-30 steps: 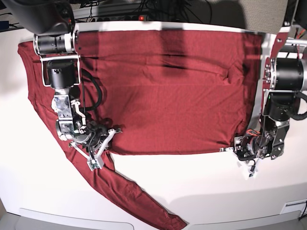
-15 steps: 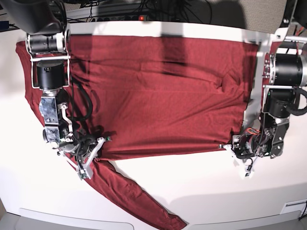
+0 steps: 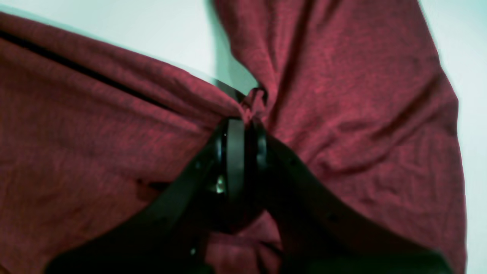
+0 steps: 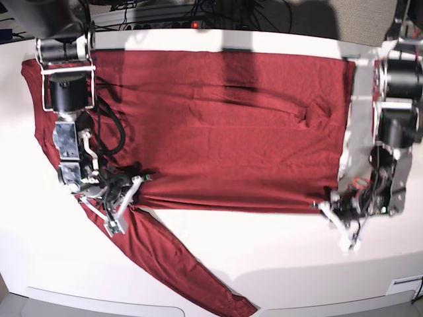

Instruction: Fold the T-shirt properly

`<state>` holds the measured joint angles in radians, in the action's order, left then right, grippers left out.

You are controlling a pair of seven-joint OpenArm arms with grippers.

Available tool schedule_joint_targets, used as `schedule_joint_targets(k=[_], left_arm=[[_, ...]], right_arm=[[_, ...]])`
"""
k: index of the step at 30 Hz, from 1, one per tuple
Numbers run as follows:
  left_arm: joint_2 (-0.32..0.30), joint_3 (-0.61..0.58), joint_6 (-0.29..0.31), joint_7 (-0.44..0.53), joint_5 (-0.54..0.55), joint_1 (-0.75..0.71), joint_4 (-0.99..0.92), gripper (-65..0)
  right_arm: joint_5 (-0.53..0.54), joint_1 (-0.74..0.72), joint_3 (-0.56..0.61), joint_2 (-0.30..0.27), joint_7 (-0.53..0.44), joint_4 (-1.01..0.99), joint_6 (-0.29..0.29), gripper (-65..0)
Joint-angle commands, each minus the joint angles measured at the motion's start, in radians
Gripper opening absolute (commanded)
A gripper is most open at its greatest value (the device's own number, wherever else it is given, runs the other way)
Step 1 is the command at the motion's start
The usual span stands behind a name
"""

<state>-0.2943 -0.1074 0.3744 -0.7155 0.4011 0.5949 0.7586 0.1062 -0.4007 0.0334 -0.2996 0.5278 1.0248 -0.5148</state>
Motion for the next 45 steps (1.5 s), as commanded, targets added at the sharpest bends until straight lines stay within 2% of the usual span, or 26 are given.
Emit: schedule_joint_targets(k=[1,6,12,15,19,24,28,32,39,45], left_arm=[[-0.023,0.002,-0.003,0.007,0.013,0.0,0.045,-65.0],[-0.051,0.002,-0.004,-0.002,0.053,-0.133,0.224,-65.0],[-0.078,0.003,-0.004,-0.093,0.1,-0.235,0.459,-65.0],[-0.092,0.003,-0.009,-0.142,0.106,-0.288,0.575,-65.0],[-0.12,0.004,-0.05,-0.161,0.105,-0.362,0.723,-65.0],[-0.139,0.004,-0.053,-0.252,0.105,-0.423,0.867,-65.0],[-0.138,0.004,-0.054,-0.28,0.105,-0.467,0.936,-65.0],[-0.138,0.004,-0.084,-0.312,0.086,-0.502,0.978,-65.0],[-0.138,0.004,-0.091,-0.348,0.074,-0.542,0.985,-65.0],[-0.138,0.004,-0.098,-0.415,0.074,-0.546,0.985,-65.0]], right_arm=[[0.002,-0.015,-0.005,-0.019,-0.018,0.046,0.0,-65.0],[0.003,0.071,-0.005,-0.03,0.011,0.201,0.001,-65.0],[0.002,0.162,-0.005,-0.036,0.035,0.319,0.001,-65.0],[0.002,0.217,-0.005,-0.055,0.038,0.368,0.002,-65.0],[0.002,0.295,-0.007,-0.085,0.045,0.449,0.002,-65.0],[0.002,0.386,-0.01,-0.116,0.084,0.562,0.008,-65.0],[0.002,0.449,-0.024,-0.116,0.096,0.655,0.025,-65.0],[0.002,0.5,-0.062,-0.116,0.134,0.735,0.026,-65.0],[0.007,0.609,-0.16,-0.116,0.148,0.835,0.027,-65.0],[0.007,0.684,-0.172,-0.116,0.15,0.882,0.027,-65.0]])
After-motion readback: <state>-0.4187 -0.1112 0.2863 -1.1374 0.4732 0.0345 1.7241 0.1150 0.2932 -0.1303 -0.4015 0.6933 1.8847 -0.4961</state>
